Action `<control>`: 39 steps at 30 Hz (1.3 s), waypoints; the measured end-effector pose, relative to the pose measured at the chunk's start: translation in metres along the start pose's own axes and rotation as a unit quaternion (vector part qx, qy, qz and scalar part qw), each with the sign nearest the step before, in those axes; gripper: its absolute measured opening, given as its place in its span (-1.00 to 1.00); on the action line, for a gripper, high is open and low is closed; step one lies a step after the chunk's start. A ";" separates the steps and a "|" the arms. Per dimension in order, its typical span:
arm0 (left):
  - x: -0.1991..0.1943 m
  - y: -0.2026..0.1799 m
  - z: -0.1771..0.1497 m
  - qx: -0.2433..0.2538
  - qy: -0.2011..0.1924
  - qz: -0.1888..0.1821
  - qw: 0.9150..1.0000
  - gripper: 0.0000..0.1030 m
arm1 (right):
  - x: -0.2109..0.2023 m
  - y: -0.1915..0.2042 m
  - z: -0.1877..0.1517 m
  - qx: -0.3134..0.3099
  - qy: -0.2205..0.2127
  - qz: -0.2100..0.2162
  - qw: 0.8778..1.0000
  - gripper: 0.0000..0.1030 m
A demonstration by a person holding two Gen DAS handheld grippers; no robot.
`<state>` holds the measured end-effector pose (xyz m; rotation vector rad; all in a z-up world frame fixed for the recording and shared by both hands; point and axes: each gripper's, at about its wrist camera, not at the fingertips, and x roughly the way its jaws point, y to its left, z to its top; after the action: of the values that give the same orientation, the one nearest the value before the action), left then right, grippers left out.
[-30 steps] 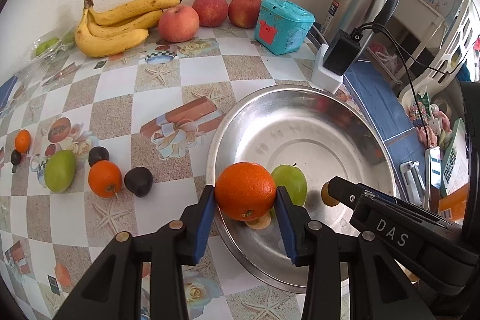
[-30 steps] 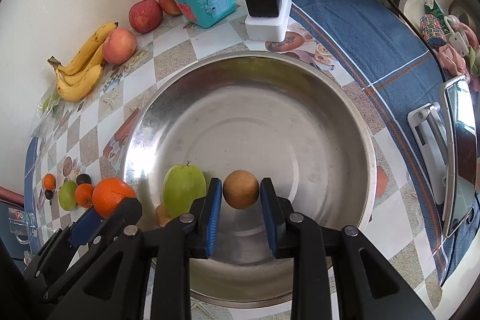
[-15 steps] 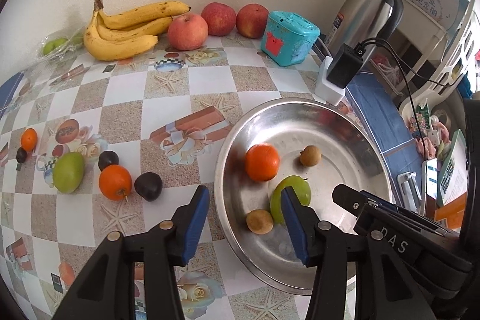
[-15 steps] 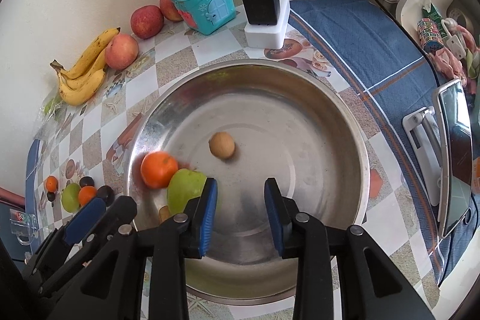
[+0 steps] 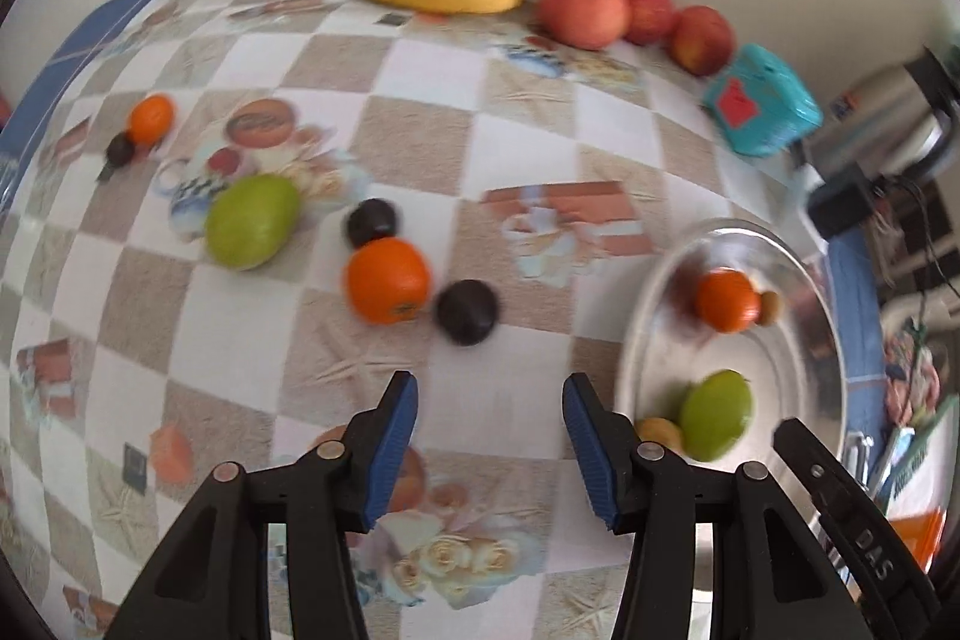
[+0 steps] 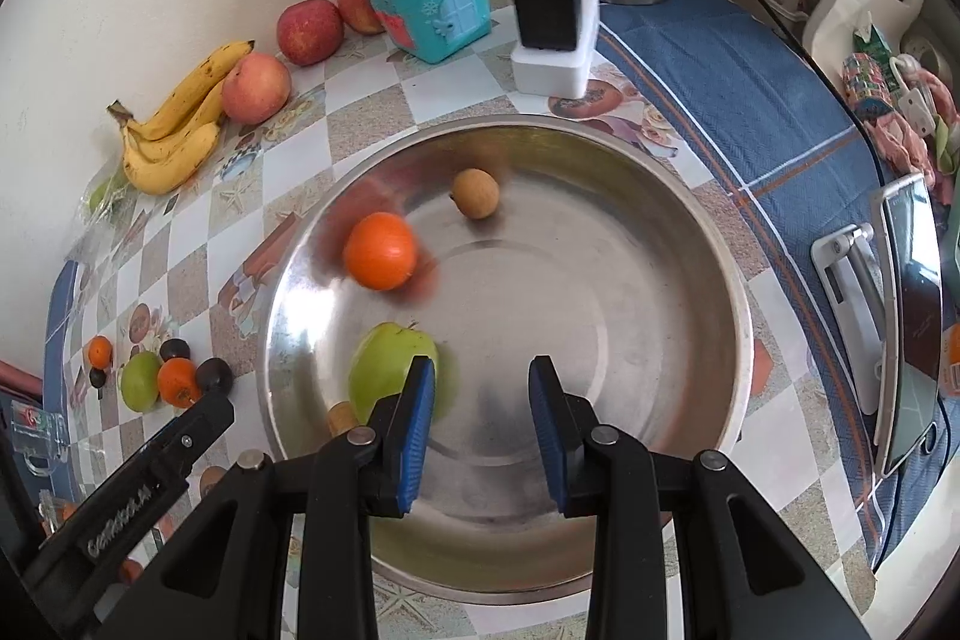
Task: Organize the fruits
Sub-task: 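Withdraw both tools from the bowl toward the loose fruits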
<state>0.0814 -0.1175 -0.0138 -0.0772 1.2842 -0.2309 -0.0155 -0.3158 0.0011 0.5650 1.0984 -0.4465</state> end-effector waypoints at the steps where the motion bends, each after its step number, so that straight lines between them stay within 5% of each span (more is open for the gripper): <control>1: 0.000 0.007 0.002 -0.011 0.001 0.009 1.000 0.05 | -0.001 0.004 -0.001 -0.007 -0.001 0.001 1.000 -0.36; 19: -0.030 0.071 0.016 -0.098 -0.031 0.056 0.993 0.27 | -0.014 0.050 -0.013 -0.063 -0.014 0.025 0.998 -0.33; 21: -0.027 0.072 0.016 -0.098 -0.027 0.063 0.993 0.49 | -0.010 0.049 -0.013 -0.062 -0.011 0.021 0.998 0.01; 24: -0.024 0.073 0.016 -0.092 -0.020 0.074 0.993 0.82 | -0.007 0.048 -0.013 -0.056 -0.009 0.019 0.998 0.16; 29: -0.024 0.075 0.016 -0.089 -0.029 0.079 0.992 1.00 | -0.003 0.048 -0.013 -0.055 -0.007 0.015 0.998 0.50; 37: -0.034 0.086 0.019 -0.084 -0.069 0.079 0.991 1.00 | -0.008 0.058 -0.014 -0.069 -0.035 0.044 0.996 0.62; 39: -0.038 0.089 0.020 -0.085 -0.079 0.074 0.990 1.00 | -0.010 0.062 -0.015 -0.072 -0.045 0.049 0.995 0.81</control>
<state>0.1025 -0.0239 0.0107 -0.1437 1.1443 0.0125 0.0074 -0.2578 0.0176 0.4654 1.0027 -0.3009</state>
